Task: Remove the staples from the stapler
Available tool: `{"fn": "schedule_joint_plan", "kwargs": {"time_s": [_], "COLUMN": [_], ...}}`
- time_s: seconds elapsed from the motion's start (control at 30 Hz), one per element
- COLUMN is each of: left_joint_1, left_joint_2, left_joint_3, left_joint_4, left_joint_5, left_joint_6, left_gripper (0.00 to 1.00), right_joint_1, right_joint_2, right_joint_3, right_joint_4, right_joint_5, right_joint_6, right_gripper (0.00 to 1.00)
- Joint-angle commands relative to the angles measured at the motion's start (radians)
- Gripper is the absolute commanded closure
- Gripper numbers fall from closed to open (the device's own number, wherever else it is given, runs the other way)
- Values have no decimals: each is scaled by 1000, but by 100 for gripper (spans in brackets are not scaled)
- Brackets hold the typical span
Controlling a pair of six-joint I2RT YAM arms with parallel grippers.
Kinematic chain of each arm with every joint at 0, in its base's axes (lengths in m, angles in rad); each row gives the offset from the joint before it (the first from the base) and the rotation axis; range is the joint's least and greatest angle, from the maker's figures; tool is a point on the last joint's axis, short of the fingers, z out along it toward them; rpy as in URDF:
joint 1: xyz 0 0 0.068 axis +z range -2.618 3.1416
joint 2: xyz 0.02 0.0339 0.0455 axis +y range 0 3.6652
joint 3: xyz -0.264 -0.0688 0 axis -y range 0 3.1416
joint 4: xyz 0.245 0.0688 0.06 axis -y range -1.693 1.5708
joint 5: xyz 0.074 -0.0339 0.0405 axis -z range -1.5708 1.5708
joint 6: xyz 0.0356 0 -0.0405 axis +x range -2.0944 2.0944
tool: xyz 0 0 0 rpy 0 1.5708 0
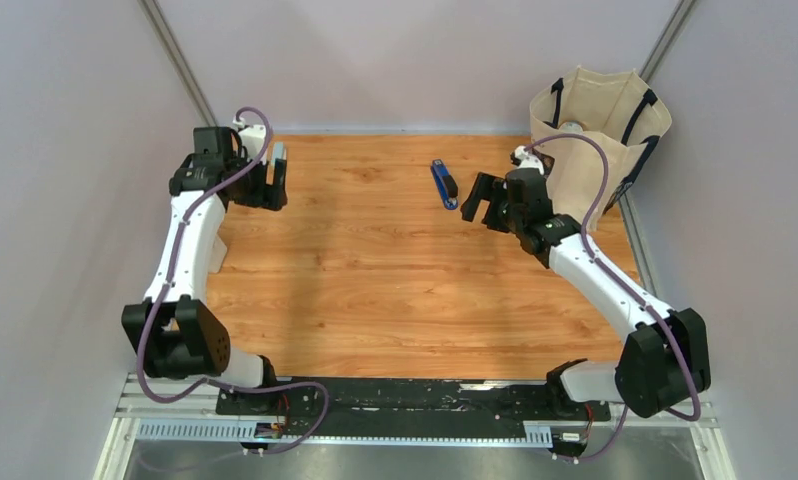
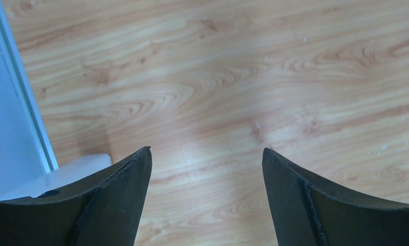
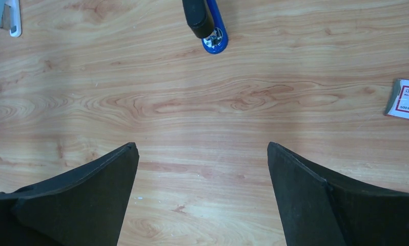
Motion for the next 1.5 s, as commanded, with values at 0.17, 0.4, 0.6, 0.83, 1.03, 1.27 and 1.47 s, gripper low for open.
{"fn": "schedule_joint_plan", "kwargs": {"time_s": [0.17,0.4,0.6,0.83,1.03,1.27,1.47], "left_joint_1": [-10,-37,-43,-63,-63,-60,-53], "left_joint_2": [334,609,739,865,974,1072,1108], "left_joint_3": [360,613,729,841,936,1028,1035], "left_joint_4": [40,8,47,56,24,-9,46], "left_joint_5": [-119,-232,-314,-410,-459,-444,-427], "left_joint_6": [-152,-222,-267,-282,-284,-276,-267], "left_gripper": [12,12,12,12,11,11,11], "right_joint_1": [158,310,325,348,348,350,350], "right_joint_2": [-68,-184,-247,-289,-300,-292,-281], "right_joint_3": [-35,-152,-214,-242,-248,-250,-267], "right_joint_4": [73,138,143,124,124,149,183], "right_joint_5": [89,213,164,173,169,169,135], "right_joint_6": [-76,-155,-139,-149,-142,-156,-156], "right_gripper": [0,0,0,0,0,0,0]}}
